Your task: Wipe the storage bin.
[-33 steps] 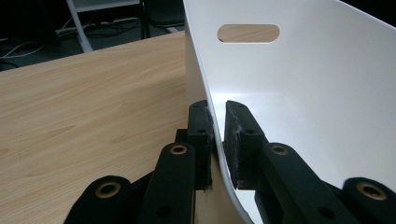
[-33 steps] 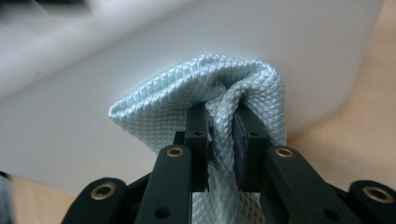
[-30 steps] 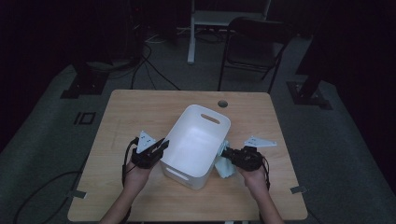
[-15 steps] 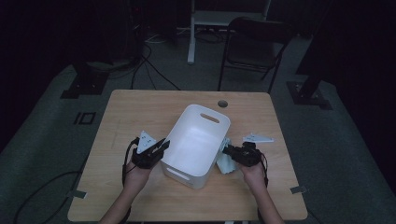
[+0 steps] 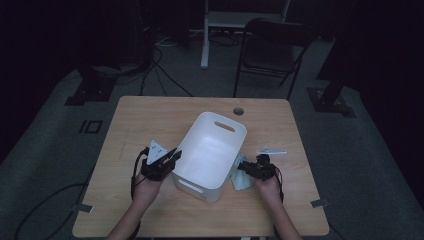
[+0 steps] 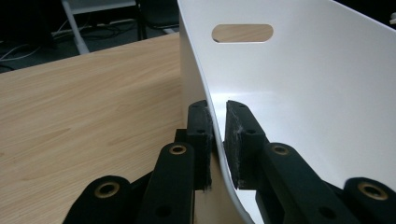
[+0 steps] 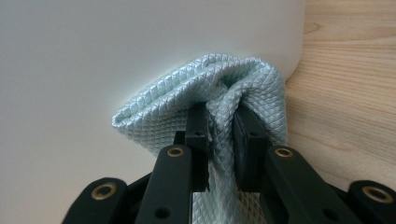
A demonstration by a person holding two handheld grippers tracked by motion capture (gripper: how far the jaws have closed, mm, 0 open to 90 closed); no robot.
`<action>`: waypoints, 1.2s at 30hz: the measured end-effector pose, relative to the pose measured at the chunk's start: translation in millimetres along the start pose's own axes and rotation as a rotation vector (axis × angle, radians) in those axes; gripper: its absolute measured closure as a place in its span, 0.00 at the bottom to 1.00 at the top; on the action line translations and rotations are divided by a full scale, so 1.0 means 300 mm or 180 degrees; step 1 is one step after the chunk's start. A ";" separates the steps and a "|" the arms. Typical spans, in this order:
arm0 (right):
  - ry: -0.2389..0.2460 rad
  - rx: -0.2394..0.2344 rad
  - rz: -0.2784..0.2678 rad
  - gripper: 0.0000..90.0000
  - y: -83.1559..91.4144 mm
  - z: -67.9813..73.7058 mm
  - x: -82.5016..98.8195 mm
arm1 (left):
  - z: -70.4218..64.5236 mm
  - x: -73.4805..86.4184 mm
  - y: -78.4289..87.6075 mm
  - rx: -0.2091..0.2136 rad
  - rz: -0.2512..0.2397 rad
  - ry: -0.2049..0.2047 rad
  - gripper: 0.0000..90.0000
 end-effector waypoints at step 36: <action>-0.0055 0.0149 -0.0402 0.87 0.039 -0.053 -0.125 | 0.000 0.000 -0.001 0.0020 -0.0012 0.0006 0.90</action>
Point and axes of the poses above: each handheld gripper's, and its own axes: y roughly backward along the jaws, x roughly out of its underside, z roughly to its left, the point moved 4 cm from there along -y, roughly forward along the jaws, and after that the axes turned 8 degrees about -x, right-handed, at the moved point
